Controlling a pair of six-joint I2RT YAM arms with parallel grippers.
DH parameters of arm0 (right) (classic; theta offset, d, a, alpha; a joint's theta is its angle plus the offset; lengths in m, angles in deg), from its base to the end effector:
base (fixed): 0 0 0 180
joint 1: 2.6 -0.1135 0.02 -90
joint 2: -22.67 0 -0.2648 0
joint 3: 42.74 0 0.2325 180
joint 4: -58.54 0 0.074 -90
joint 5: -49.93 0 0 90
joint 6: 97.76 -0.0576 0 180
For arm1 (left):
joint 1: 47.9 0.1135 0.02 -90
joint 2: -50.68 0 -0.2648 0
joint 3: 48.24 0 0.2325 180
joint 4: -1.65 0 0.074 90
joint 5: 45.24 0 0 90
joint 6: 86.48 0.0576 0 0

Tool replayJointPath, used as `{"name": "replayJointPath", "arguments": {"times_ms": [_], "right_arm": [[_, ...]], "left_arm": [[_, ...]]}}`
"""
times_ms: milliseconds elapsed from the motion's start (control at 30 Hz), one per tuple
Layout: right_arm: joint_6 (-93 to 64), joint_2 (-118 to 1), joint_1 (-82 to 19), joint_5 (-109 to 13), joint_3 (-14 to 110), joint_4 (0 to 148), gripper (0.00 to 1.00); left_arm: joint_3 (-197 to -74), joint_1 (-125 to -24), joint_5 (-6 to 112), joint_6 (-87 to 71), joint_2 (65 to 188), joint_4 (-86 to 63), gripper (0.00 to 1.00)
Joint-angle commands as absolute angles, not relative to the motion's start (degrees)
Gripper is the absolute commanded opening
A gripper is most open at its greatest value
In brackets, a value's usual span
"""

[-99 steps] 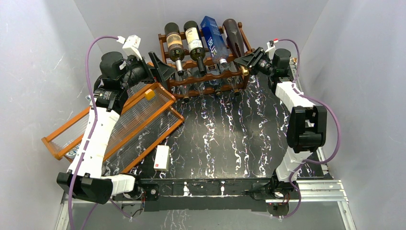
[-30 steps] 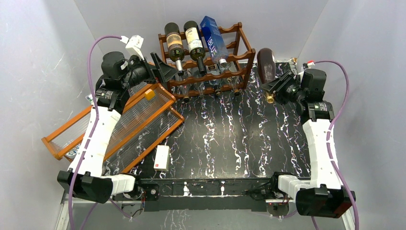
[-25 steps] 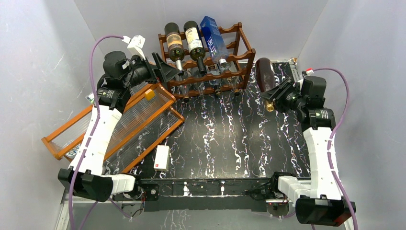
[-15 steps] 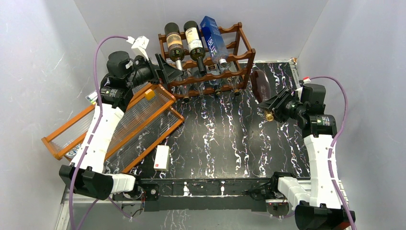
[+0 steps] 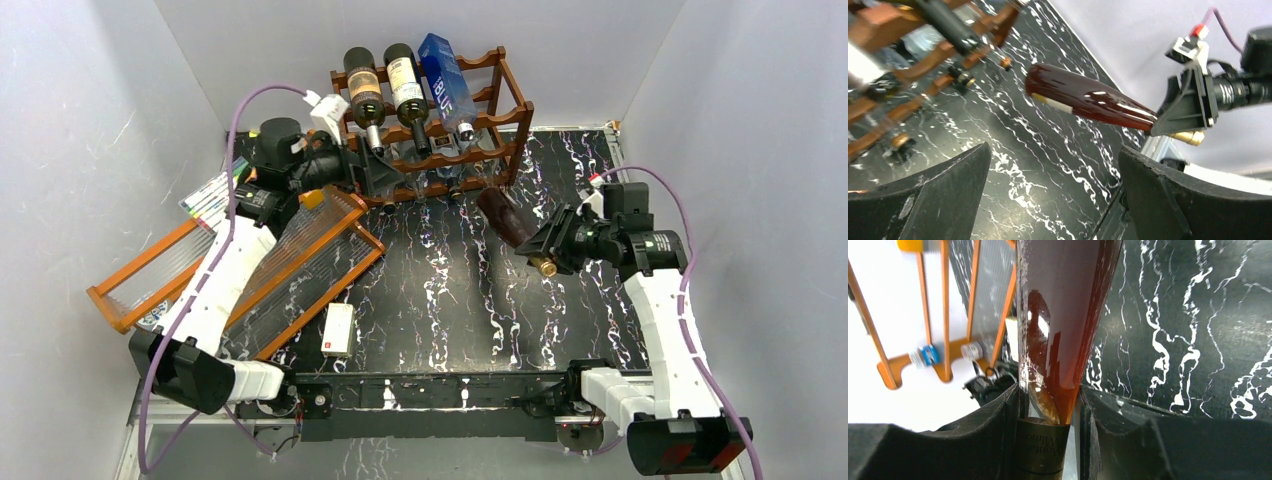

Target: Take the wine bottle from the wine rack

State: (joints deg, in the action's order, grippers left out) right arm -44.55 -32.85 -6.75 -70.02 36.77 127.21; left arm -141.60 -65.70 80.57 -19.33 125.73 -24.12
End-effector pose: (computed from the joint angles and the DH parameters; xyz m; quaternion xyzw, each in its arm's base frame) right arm 0.1681 0.0410 0.3392 0.1550 0.8835 0.3536 0.2653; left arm 0.2678 -0.1214 0.4267 0.1711 0.7234 -0.4347 0.5083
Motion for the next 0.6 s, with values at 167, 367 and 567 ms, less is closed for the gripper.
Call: {"name": "replayJointPath", "arguments": {"times_ms": [167,367,567], "right_arm": [[-33.4,-37.4,-15.5,-83.9,43.9,115.9,0.00],[-28.9,-43.2,-21.7,-83.6,48.2,121.4,0.00],[-26.9,-46.5,-24.8,-84.9,48.0,122.0,0.00]], "left_arm": [[-134.1,-86.3,78.4,3.1,125.0,-20.8,0.98],[-124.5,-92.2,77.7,17.4,122.6,-11.5,0.98],[-120.9,-95.3,79.0,25.6,127.1,-1.7,0.98]]}}
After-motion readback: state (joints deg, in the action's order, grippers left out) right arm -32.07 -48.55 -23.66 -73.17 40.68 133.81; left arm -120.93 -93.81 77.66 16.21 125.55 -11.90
